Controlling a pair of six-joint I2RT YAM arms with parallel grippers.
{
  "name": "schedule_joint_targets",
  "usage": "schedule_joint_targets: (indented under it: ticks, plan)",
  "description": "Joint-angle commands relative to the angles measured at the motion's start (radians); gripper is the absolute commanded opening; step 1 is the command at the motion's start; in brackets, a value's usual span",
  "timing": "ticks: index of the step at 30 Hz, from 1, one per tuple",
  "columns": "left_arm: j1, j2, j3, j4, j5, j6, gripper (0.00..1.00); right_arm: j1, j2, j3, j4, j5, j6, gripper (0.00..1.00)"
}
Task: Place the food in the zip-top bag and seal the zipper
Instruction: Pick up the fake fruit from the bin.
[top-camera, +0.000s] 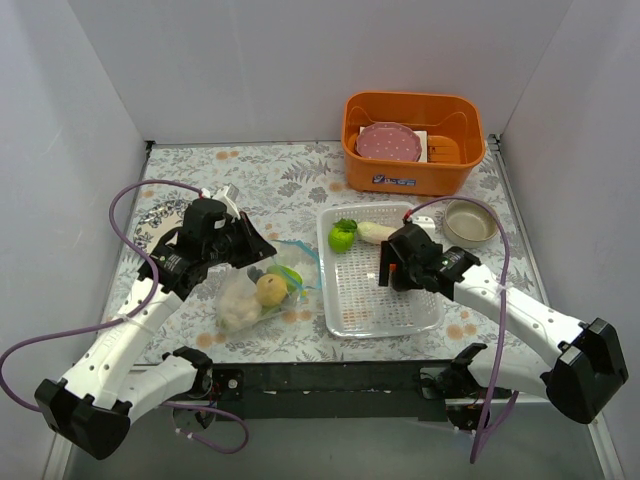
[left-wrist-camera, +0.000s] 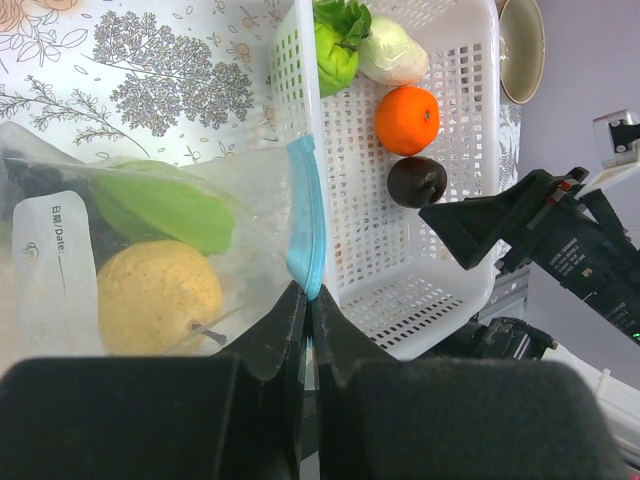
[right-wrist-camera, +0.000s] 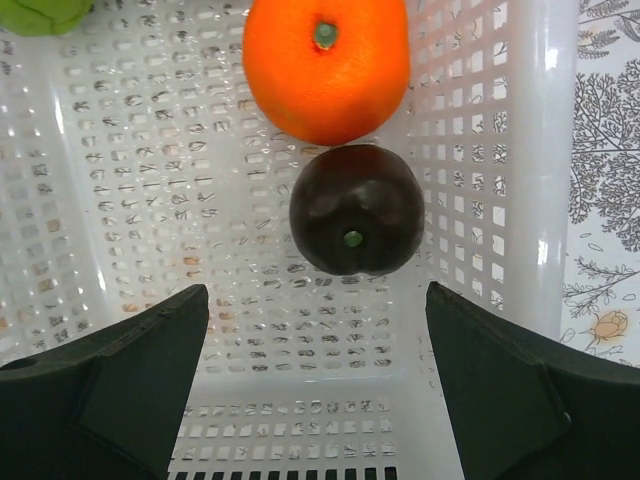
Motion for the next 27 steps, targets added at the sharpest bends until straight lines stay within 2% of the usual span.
schedule_joint_targets:
  ticks: [1,10,13,18,22,27]
  plan:
    - [0.003,-0.002,0.007,0.031,0.016,-0.004,0.0,-0.032,-0.001,-0.022,0.05,-0.009,-0.028,0.97]
    - [0.003,0.011,0.007,0.034,0.031,-0.004,0.0,-0.086,0.085,-0.028,0.165,-0.052,-0.086,0.94]
    - [0.003,0.009,0.012,0.027,0.025,-0.004,0.0,-0.091,0.12,-0.021,0.159,-0.049,-0.094,0.88]
    - [0.001,0.001,0.001,0.025,0.022,-0.005,0.0,-0.091,0.107,-0.051,0.168,-0.037,-0.094,0.85]
    - [0.003,0.005,-0.004,0.033,0.031,-0.005,0.0,-0.092,0.097,-0.071,0.18,-0.041,-0.108,0.78]
    - [0.003,0.012,0.004,0.033,0.038,-0.002,0.0,-0.094,0.093,-0.096,0.226,-0.115,-0.111,0.73]
